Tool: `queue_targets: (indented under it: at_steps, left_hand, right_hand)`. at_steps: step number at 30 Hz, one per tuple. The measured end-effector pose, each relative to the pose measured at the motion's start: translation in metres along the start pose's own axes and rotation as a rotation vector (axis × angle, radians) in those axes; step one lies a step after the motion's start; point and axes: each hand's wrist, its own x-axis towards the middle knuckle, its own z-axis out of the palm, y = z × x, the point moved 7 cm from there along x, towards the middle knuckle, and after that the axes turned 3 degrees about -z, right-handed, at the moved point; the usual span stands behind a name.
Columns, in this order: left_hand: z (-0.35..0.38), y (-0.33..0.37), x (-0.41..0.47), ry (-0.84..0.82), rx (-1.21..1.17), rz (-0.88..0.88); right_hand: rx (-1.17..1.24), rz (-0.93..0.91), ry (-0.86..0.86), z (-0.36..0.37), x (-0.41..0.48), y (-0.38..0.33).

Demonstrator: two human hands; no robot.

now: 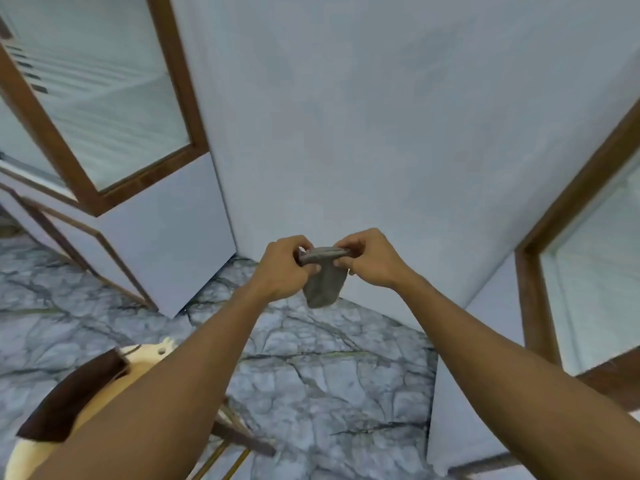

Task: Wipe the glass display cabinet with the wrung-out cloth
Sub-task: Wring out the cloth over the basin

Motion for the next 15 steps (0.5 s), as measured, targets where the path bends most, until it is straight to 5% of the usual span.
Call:
queue_targets:
  at_steps: [15]
  left_hand:
    - [0.131, 0.289, 0.198, -0.095, -0.131, 0.596]
  right_hand:
    - [-0.234, -0.028, 0.842, -0.311, -0.008, 0.071]
